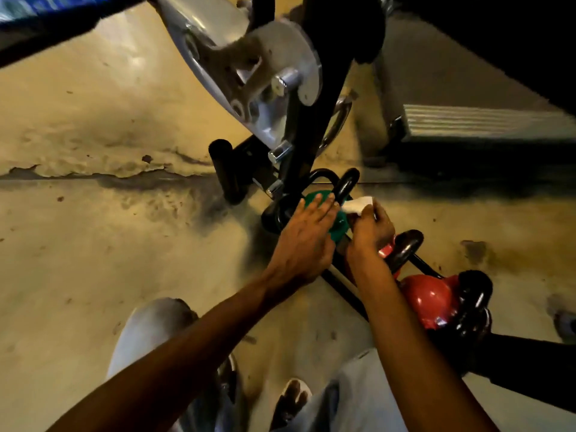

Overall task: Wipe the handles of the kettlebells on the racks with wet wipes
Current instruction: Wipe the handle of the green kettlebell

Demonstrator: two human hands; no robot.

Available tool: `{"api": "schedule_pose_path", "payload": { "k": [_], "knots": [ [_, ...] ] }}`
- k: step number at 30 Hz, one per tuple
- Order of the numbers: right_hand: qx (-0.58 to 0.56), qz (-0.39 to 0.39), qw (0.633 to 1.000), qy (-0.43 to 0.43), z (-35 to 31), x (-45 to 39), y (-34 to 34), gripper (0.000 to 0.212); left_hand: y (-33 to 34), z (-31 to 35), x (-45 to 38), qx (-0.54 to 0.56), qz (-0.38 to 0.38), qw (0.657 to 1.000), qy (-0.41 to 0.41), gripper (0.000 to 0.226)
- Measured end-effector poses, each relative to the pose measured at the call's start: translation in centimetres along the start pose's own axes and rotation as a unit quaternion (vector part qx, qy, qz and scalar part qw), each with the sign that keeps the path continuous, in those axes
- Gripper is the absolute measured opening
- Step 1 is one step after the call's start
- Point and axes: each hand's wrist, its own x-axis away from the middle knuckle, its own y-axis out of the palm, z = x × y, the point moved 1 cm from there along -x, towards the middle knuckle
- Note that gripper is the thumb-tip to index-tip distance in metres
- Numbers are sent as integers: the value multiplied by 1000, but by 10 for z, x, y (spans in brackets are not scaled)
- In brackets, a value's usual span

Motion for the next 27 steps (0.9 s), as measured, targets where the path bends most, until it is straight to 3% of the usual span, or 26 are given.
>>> {"api": "schedule_pose_path", "payload": {
  "k": [7,9,11,14,19,23,27],
  "knots": [
    [40,36,989,-138,10,-58,23,29,48,-31,-36,-59,39,992,101,68],
    [53,0,990,-133,16,-66,22,27,58,-39,-37,-68,58,988,130,68],
    [-7,-81,993,-85,12,-66,22,22,60,-43,-37,-62,71,985,144,67],
    [-124,-220,967,16,-10,-56,28,46,65,-46,-38,-39,102,983,144,65],
    [-57,-268,962,6,-21,-57,30,89,66,-40,-41,-12,124,984,125,60],
    [-52,-300,953,1,-31,-61,18,100,70,-49,-45,-12,120,981,152,61],
    [-37,-306,950,-44,-23,-63,23,93,70,-46,-47,-21,152,977,146,60]
  ]
}}
